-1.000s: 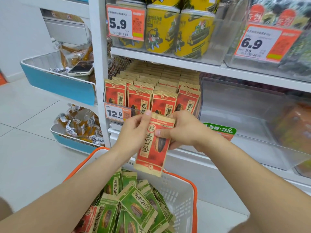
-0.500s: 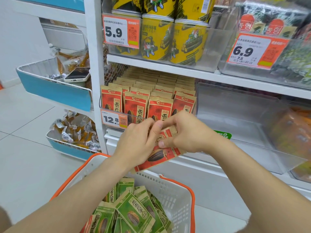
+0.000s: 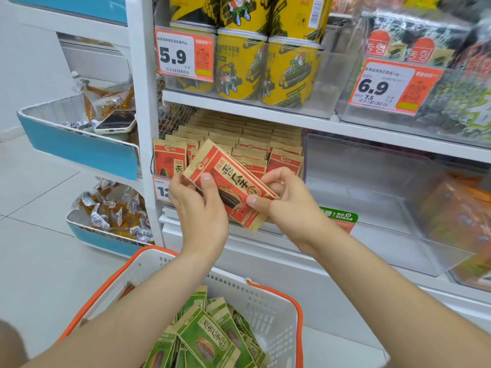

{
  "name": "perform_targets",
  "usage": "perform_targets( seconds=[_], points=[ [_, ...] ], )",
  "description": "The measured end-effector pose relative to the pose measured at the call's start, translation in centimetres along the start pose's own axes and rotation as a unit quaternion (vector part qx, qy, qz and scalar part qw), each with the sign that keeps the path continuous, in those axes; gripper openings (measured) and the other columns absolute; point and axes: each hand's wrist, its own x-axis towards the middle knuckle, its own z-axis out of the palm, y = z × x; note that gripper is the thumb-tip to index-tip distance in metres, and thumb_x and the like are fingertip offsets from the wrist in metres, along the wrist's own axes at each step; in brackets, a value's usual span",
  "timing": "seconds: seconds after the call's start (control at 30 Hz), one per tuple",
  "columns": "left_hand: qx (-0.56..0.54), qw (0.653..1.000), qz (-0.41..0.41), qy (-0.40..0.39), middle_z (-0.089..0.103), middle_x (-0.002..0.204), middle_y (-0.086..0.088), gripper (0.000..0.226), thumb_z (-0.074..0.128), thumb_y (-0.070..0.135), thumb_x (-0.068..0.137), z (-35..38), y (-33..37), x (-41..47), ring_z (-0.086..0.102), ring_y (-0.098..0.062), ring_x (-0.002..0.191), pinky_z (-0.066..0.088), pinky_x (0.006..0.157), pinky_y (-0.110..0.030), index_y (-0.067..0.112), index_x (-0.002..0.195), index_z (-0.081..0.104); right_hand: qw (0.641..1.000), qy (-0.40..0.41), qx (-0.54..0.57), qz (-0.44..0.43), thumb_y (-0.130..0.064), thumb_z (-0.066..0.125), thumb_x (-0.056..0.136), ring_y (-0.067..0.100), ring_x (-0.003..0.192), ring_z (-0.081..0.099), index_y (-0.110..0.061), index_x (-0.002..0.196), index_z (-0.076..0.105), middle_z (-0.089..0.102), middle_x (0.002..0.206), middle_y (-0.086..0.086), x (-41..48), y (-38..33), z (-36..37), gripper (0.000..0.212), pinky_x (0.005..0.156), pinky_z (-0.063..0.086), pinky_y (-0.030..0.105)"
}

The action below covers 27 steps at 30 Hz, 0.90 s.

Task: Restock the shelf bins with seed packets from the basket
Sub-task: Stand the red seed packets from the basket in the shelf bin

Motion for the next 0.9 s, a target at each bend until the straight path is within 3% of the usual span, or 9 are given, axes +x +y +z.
perform_targets(
  seconds=[0.13,0.2,0.3,0.43,0.57,0.67,0.8,0.9],
  points=[
    [-0.027,1.000,-0.014,-0.003,0.068,0.123,0.004,0.040,0.036,0.060,0.104,0.4,0.6,0.4,0.066,-0.016,0.114,0.054,0.102,-0.052,0.032,0.129,0.050,0.994,0.002,-0.061,-0.085,0.000,0.073,0.094,0.022,0.092,0.079,-0.026,0.119,0.062,0.080,0.103,0.004,-0.1,0.7,1.0,0.037,0.082,0.065,0.047],
    [-0.032,0.999,-0.008,-0.005,0.067,0.122,0.006,0.037,0.033,0.062,0.102,0.5,0.9,0.3,0.066,-0.015,0.116,0.054,0.101,-0.053,0.038,0.126,0.049,0.992,0.025,-0.066,-0.102,-0.011,0.074,0.097,0.022,0.092,0.079,-0.024,0.115,0.073,0.081,0.100,0.002,-0.2,0.9,1.3,0.022,0.087,0.063,0.051],
    [0.011,0.999,0.045,-0.001,0.063,0.118,0.010,0.027,0.026,0.053,0.110,0.4,1.7,0.1,0.062,-0.013,0.113,0.052,0.100,-0.052,0.038,0.122,0.046,0.996,0.057,0.014,-0.066,-0.018,0.074,0.097,0.027,0.097,0.077,-0.013,0.105,0.080,0.081,0.098,0.004,-0.7,1.4,1.9,0.011,0.093,0.061,0.054],
    [0.064,0.990,0.123,0.008,0.064,0.103,0.011,0.029,0.026,0.044,0.115,0.0,2.2,-0.3,0.063,-0.010,0.097,0.054,0.085,-0.047,0.026,0.118,0.048,0.996,0.069,0.042,-0.024,-0.015,0.074,0.097,0.034,0.100,0.076,-0.008,0.105,0.077,0.080,0.097,0.012,-1.0,1.9,2.4,0.011,0.095,0.059,0.056],
    [0.114,0.981,0.159,-0.009,0.062,0.089,0.011,0.029,0.030,0.043,0.114,-0.2,2.3,-0.2,0.060,-0.008,0.082,0.052,0.072,-0.045,0.021,0.110,0.048,0.992,0.035,-0.094,-0.071,-0.023,0.076,0.096,0.020,0.086,0.078,-0.028,0.124,0.054,0.079,0.087,0.004,-0.4,0.9,0.9,0.036,0.089,0.061,0.052],
    [0.137,0.964,0.220,-0.059,0.061,0.083,0.011,0.031,0.032,0.040,0.114,0.1,2.8,-0.4,0.057,-0.011,0.074,0.045,0.067,-0.044,0.016,0.106,0.051,0.986,0.004,-0.104,-0.128,-0.023,0.071,0.100,0.022,0.089,0.078,-0.023,0.124,0.062,0.081,0.094,0.002,-0.1,-0.3,-0.6,0.026,0.083,0.062,0.048],
    [0.137,0.952,0.250,-0.116,0.055,0.078,0.014,0.032,0.030,0.035,0.114,0.5,2.6,-0.5,0.053,-0.006,0.073,0.033,0.065,-0.035,0.018,0.101,0.053,0.960,0.103,-0.125,-0.228,-0.010,0.068,0.100,0.015,0.091,0.077,-0.013,0.110,0.069,0.080,0.098,-0.003,0.9,-1.3,-2.9,0.011,0.080,0.062,0.043],
    [0.175,0.946,0.245,-0.121,0.060,0.089,0.013,0.027,0.035,0.027,0.113,0.5,1.9,0.0,0.055,-0.007,0.085,0.034,0.074,-0.028,0.019,0.106,0.059,0.897,0.210,-0.214,-0.324,-0.018,0.066,0.101,0.015,0.079,0.069,-0.014,0.109,0.063,0.074,0.090,-0.008,1.3,-2.4,-5.0,0.010,0.074,0.056,0.041]
  ],
)
